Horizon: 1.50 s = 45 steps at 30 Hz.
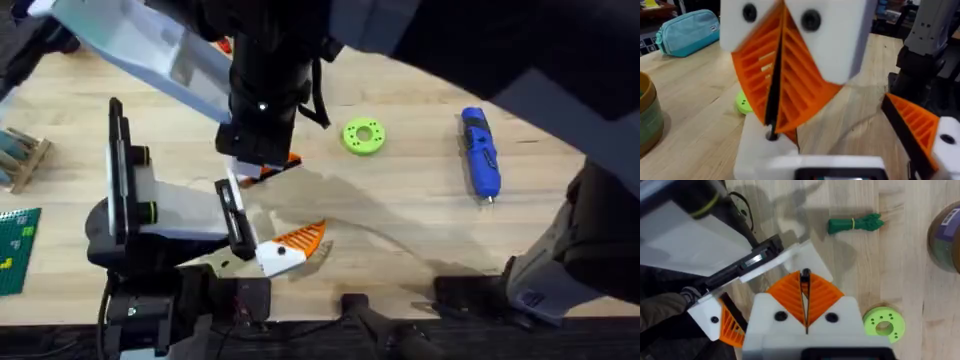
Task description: Pick up the gripper from the table and insert it into the empty holder that is missing its gripper. Then pick up a screw, insert it into the mounting hole, and use the screwdriver to tighten it. Finally, clean up the table by picking up the vegetable and placing it into the bucket.
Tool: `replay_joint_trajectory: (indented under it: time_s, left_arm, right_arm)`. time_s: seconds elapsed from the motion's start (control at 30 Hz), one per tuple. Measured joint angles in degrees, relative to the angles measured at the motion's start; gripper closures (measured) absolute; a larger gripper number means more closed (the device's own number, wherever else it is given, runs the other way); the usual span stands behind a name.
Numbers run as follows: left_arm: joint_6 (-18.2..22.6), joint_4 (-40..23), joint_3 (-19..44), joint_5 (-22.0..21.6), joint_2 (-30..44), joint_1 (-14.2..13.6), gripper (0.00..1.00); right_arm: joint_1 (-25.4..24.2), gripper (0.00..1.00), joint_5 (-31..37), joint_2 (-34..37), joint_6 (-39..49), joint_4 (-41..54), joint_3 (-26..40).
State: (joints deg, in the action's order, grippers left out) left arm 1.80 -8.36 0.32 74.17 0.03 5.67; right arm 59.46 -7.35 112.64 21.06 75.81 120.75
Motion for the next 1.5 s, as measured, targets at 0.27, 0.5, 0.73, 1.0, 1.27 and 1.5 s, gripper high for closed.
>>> replay_joint_trajectory:
  time_s: [0.27, 0.5, 0.73, 1.0, 1.27, 1.5]
  left_arm:
    - [-0.2, 0.0, 0.0, 0.0, 0.0, 0.0, 0.016]
    - [-1.2, 0.0, 0.0, 0.1, 0.2, 0.0, 0.016]
    - [-1.2, 0.0, 0.0, 0.1, 0.2, 0.0, 0.016]
    - [-1.1, 0.0, 0.0, 0.2, 0.2, 0.1, 0.016]
    - [-0.5, 0.0, 0.0, 0.2, 0.2, 0.1, 0.016]
    - [-0.5, 0.0, 0.0, 0.2, 0.2, 0.1, 0.016]
  right_arm:
    - [0.2, 0.996, 0.0, 1.4, 0.0, 0.0, 0.2]
    - [0.2, 0.996, 0.2, 1.9, 0.0, 0.0, 0.5]
    - [0.2, 0.996, 0.2, 1.9, 0.0, 0.0, 0.5]
    - [0.4, 0.378, 0.3, 1.9, 0.2, 0.2, 0.5]
    - [0.0, 0.168, 0.7, 1.9, 0.4, 0.4, 0.5]
    - [0.0, 0.165, 0.9, 1.8, 0.4, 0.3, 0.5]
